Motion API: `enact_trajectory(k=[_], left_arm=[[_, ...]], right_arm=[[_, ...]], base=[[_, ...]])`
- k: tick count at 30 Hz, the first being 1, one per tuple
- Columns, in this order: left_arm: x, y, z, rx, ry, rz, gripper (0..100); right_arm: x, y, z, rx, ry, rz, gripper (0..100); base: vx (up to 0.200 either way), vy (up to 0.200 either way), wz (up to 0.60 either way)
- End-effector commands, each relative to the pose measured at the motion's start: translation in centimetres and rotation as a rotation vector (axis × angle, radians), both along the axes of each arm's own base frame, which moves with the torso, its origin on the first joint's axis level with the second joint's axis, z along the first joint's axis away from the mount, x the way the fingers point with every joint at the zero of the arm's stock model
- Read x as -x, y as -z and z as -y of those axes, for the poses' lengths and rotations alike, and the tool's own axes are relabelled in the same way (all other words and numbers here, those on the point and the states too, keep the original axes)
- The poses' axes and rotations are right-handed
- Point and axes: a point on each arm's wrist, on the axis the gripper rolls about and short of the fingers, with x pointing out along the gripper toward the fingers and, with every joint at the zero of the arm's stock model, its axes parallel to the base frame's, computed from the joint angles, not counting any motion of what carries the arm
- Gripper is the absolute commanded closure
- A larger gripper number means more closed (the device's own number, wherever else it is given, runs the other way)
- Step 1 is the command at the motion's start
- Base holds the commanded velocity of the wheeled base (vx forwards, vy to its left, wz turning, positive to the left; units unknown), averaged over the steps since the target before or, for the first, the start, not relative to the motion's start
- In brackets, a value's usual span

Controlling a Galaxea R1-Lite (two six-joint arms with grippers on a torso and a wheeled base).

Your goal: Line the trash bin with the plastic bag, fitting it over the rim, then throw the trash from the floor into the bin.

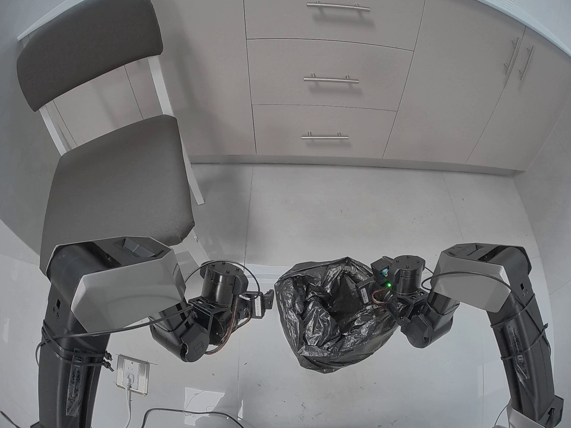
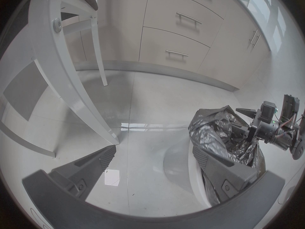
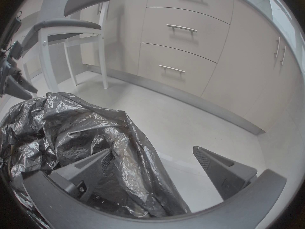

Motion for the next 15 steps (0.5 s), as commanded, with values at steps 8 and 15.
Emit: enact_trajectory(k=[8, 15], left_arm=[[0.8, -0.3, 0.9, 0.014, 0.028, 0.016, 0], [2.7, -1.3, 2.5, 0.019, 0.065, 0.04, 0]], right_arm=[[-1.4, -0.9, 0.6, -0.006, 0.084, 0.061, 0], [0.4, -2.1, 0.0, -0.016, 0.025, 0.051, 0]], base=[[0.0, 0.0, 0.0], [0.0, 0.0, 0.0]])
